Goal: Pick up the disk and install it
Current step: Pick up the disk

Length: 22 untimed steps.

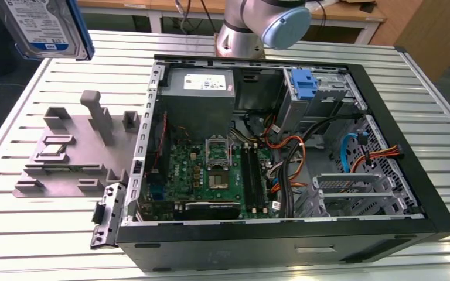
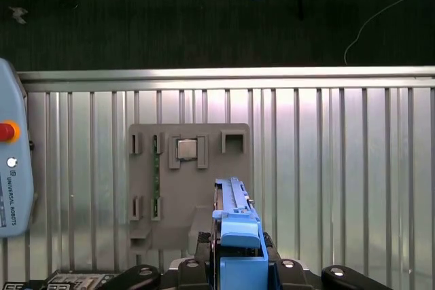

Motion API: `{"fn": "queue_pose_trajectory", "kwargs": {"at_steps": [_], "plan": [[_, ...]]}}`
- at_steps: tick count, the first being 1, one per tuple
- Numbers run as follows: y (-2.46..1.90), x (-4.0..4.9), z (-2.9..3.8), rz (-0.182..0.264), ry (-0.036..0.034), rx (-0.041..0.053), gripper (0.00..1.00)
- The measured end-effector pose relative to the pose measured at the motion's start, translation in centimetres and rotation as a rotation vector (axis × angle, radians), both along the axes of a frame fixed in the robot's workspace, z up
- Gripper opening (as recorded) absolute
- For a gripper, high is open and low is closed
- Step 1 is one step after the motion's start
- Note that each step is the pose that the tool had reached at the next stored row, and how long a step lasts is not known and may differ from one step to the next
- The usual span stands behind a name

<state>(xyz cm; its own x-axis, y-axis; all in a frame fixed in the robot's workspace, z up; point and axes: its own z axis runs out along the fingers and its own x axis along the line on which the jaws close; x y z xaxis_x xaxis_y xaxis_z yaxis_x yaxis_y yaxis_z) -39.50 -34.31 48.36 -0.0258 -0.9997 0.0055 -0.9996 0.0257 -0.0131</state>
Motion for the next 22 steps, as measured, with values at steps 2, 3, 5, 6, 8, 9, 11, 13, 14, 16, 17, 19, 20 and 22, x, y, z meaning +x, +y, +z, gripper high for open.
{"fn": "queue_pose_trajectory", "kwargs": {"at_steps": [2, 3, 5, 6, 8, 9, 11, 13, 14, 16, 17, 19, 20, 22], "plan": [[0.00, 0.13, 0.00, 0.000, 0.0000, 0.0000, 0.36], [0.00, 0.19, 0.00, 0.000, 0.0000, 0.0000, 0.36], [0.00, 0.32, 0.00, 0.000, 0.0000, 0.0000, 0.36], [0.00, 0.39, -0.01, 0.000, -0.0001, 0.0000, 0.36], [0.00, 0.52, 0.00, 0.000, 0.0000, 0.0000, 0.36], [0.00, 0.60, 0.00, 0.000, -0.0001, 0.0000, 0.36], [0.00, 0.74, 0.00, 0.000, 0.0000, 0.0000, 0.36], [0.00, 0.92, -0.01, 0.000, -0.0001, 0.0000, 0.36], [0.00, 1.02, 0.00, 0.000, 0.0000, 0.0000, 0.36], [0.00, 1.22, -0.01, 0.000, -0.0001, 0.0000, 0.36], [0.00, 1.32, 0.00, 0.000, -0.0001, 0.0000, 0.36], [0.00, 1.51, 0.00, 0.000, 0.0000, 0.0000, 0.36], [0.00, 1.62, 0.00, 0.000, 0.0000, 0.0000, 0.36], [0.00, 1.87, 0.00, 0.000, 0.0001, 0.0000, 0.36]]}}
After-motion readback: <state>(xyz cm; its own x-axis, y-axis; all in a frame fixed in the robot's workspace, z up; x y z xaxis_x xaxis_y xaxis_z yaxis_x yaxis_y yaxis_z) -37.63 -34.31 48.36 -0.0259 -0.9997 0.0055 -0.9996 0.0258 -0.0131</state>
